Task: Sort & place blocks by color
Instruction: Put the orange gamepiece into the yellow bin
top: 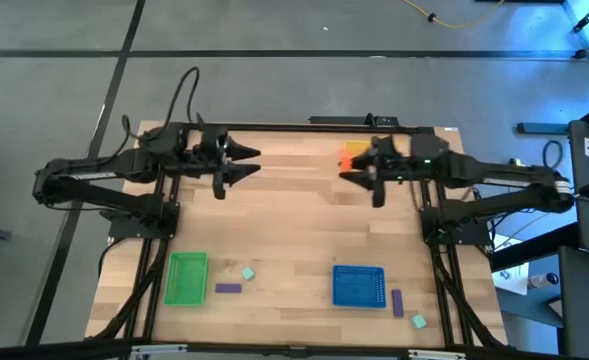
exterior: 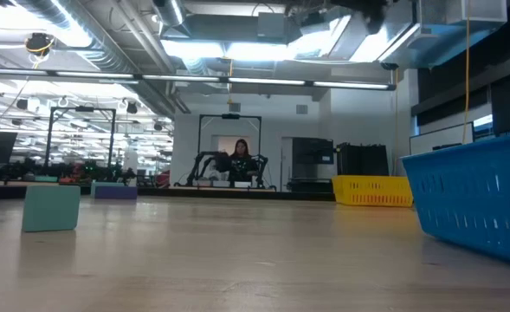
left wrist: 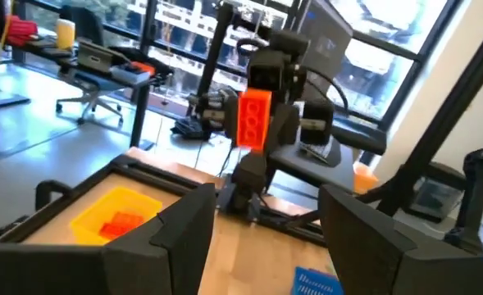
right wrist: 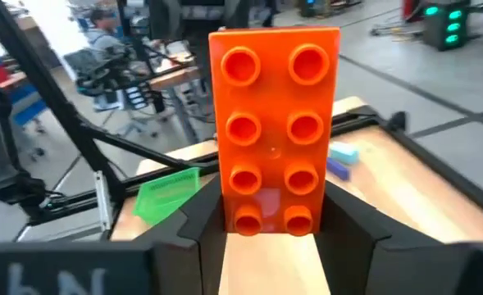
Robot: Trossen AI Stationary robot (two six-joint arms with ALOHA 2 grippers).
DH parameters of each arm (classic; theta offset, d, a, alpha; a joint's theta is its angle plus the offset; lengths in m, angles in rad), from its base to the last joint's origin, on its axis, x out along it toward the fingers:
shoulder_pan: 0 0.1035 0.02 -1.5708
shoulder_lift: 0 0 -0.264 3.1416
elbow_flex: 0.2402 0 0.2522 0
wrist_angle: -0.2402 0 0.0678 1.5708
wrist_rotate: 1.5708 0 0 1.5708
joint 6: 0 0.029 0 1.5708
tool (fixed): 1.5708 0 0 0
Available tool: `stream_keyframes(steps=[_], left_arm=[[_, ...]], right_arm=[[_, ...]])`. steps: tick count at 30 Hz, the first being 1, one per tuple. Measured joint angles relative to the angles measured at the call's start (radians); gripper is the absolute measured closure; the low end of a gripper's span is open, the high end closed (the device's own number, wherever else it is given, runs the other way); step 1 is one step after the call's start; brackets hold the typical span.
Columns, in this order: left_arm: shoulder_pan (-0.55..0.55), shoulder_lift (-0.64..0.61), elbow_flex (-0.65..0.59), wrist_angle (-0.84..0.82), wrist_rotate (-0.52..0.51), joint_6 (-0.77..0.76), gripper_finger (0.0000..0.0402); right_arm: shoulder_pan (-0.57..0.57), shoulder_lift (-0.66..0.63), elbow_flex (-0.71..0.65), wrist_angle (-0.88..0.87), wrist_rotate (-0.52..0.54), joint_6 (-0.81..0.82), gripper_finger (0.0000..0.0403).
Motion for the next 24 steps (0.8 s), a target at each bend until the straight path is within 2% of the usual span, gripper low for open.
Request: stream_keyframes(steps=[4,8,16,20,24], left_arm=[[-0.023,-0.077,-0.149,0.155,-0.021,-0.023,0.0193],[-0.04,-0.12,-0.255,0.259,-0.023,-0.035,0.0193],[-0.048,-0.128,-0.275,0.274,-0.048,-0.053,0.0193],[-0.048,-0.128,-0.275,0.274,-0.052,-0.053,0.0193],[-0.048,-0.128,-0.275,0.274,-0.063,-0.053,0.0193]], right_arm=[[0.0,-0.088,0.0,-0.07,0.028,-0.002,0.0257],[0.0,-0.123,0.0,-0.077,0.028,-0.002,0.0257],[0.0,-0.118,0.0,-0.074,0.029,0.007,0.0257],[-0.002,-0.109,0.003,-0.051,0.093,0.079,0.0257],[-0.047,-0.058,0.079,-0.162,0.125,0.075,0.0257]])
